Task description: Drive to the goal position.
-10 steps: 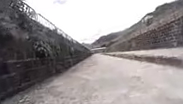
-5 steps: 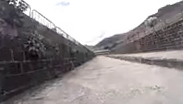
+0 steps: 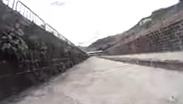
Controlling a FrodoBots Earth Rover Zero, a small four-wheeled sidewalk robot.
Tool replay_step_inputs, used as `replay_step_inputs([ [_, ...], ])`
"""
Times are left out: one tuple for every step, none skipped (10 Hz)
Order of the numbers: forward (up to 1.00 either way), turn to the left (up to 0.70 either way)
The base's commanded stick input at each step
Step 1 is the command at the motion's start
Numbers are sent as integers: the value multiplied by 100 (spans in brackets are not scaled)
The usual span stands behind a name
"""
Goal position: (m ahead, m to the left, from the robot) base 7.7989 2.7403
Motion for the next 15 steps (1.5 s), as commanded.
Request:
replay_step_inputs([
  [100,0],
  [100,0],
  [100,0],
  [100,0],
  [100,0],
  [100,0],
  [100,0],
  [100,0],
  [100,0],
  [100,0],
  [100,0],
  [100,0],
  [100,0],
  [100,0],
  [100,0],
])
